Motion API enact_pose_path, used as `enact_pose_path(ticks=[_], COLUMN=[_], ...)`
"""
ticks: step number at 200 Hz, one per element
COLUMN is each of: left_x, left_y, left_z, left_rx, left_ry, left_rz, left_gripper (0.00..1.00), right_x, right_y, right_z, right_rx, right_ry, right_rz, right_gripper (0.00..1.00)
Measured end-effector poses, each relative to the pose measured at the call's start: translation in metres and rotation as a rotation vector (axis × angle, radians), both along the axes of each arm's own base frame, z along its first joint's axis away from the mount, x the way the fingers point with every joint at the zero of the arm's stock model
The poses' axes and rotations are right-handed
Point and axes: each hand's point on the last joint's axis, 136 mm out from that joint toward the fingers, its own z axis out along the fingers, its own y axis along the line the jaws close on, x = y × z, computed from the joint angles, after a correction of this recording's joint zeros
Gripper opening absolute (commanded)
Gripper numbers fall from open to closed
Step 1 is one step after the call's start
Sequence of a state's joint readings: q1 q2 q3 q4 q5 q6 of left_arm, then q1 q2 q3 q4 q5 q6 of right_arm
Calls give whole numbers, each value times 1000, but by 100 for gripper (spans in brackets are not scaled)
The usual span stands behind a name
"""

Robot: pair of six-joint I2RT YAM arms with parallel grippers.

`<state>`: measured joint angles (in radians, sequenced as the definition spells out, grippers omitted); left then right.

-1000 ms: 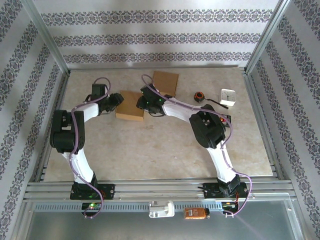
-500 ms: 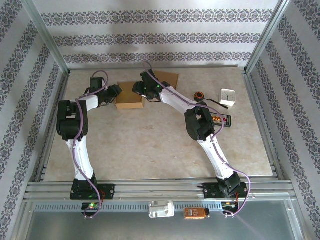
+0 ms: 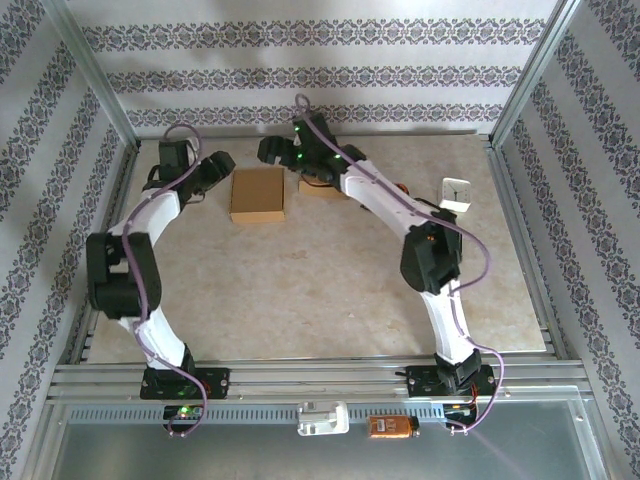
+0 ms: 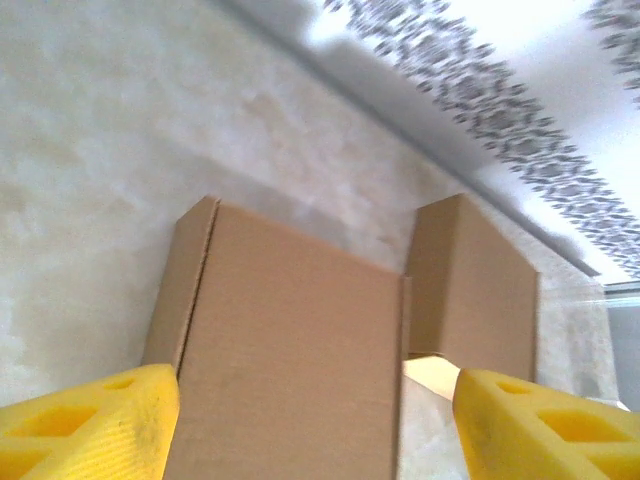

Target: Fold the paper box

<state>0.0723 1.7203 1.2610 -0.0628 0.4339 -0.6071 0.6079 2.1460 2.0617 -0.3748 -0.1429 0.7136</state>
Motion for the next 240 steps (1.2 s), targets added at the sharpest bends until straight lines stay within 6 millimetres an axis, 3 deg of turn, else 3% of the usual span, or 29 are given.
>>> enact_pose_path(ticks=[24,49,84,95,112,133,163,181,203,240], left_x=[-36,-83,-143,-159,-180,-197,-213,-220,-223,-218], left_y=[0,0,2,3,4,9,19,28,39,50], left_z=[47,84,109,109,99,69,1,-28,-38,-31], left_rx=[41,95,174,198,233,261,288,319,375,464], left_ry=[-102,-203,-319,-343,-360,-333,-211,-148,-122,-152], left_rz=[-1,0,8,13,20,42,85,122,162,189], left_gripper=[79,84,95,100,100,100,100,100,100,100], right_x=[-23,-58,-112,-127,-149,-174,-190,-191,-193,-175], right_y=[-34,-78,-147,-171,-212,-261,-330,-365,-398,-416], right_z=[60,97,110,109,103,79,7,-39,-99,-170], right_rx=[-19,-93,-219,-254,-301,-360,-445,-476,-528,-593], right_ry=[-134,-254,-389,-419,-455,-481,-379,-287,-159,-20], right_rz=[3,-18,-80,-117,-195,-292,-447,-537,-593,-545], right_gripper=[95,97,98,98,98,98,98,98,98,98])
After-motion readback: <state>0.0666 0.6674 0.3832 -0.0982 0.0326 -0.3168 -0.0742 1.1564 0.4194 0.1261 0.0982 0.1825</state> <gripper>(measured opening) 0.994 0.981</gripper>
